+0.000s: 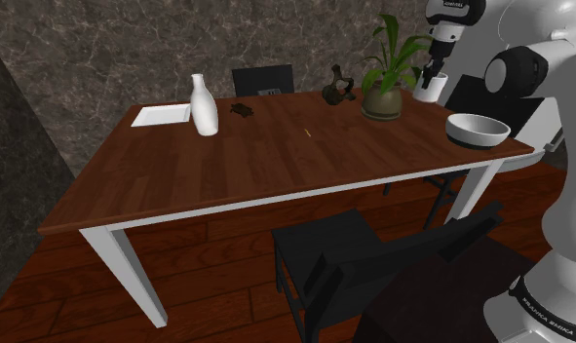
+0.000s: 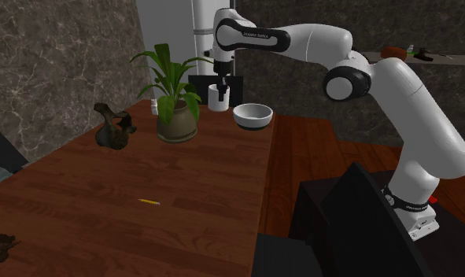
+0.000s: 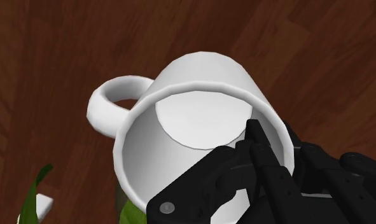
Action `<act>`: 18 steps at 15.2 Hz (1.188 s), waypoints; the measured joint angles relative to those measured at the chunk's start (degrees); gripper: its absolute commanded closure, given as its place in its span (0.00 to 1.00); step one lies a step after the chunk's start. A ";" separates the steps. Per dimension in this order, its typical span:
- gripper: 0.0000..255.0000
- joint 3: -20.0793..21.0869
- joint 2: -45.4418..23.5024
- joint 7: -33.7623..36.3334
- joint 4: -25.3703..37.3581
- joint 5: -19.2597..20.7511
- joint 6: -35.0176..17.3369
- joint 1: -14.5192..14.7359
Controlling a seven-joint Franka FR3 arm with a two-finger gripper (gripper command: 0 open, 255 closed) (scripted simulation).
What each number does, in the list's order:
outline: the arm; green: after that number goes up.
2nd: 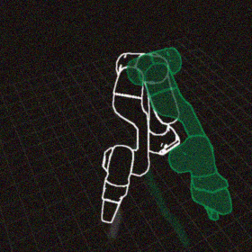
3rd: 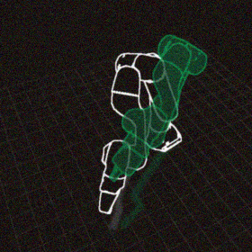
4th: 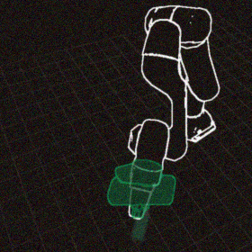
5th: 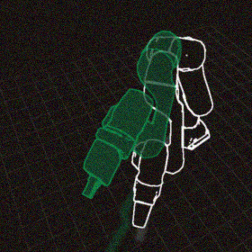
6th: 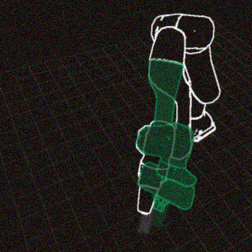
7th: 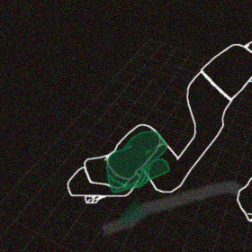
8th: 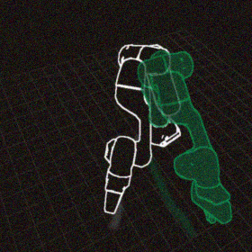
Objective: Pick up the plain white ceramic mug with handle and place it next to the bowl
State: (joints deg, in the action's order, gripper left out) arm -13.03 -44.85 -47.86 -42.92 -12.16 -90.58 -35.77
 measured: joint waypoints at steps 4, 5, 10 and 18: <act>1.00 0.01 -0.61 -0.61 -1.24 -0.14 -1.75 -0.23; 1.00 -0.05 -0.03 -0.82 -2.98 -0.10 -2.87 -0.05; 1.00 -0.24 1.80 -1.54 -10.20 -0.02 -8.17 0.79; 1.00 -0.22 2.43 -2.23 -17.52 -0.16 -14.75 1.64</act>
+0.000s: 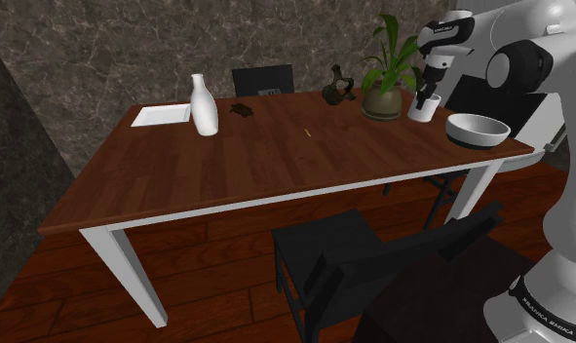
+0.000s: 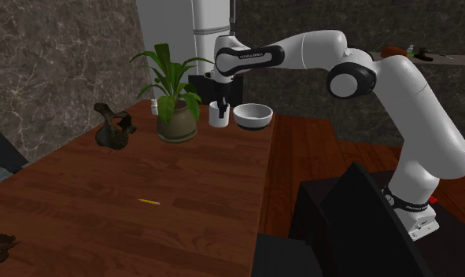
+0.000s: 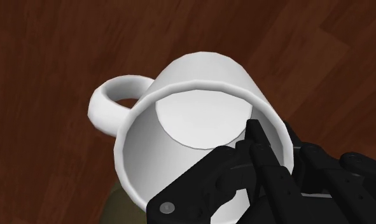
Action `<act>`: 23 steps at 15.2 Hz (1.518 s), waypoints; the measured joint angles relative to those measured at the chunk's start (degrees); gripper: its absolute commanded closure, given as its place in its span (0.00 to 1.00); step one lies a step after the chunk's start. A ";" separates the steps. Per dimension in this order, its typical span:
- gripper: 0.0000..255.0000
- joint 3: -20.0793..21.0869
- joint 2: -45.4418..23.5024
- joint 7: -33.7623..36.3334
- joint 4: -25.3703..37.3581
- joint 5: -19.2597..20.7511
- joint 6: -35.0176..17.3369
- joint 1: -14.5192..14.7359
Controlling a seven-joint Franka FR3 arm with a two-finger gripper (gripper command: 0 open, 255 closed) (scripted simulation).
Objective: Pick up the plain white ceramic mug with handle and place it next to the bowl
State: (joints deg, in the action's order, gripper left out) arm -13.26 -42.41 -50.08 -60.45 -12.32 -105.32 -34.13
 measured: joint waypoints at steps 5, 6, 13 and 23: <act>1.00 0.07 0.06 -0.37 -4.00 -0.17 -3.89 0.44; 1.00 0.12 -0.33 -0.41 -4.06 -0.23 -4.34 0.41; 1.00 0.24 -0.86 -0.79 -6.26 -0.46 -7.04 0.51; 0.00 0.19 -0.67 -0.77 -5.63 -0.40 -6.28 0.41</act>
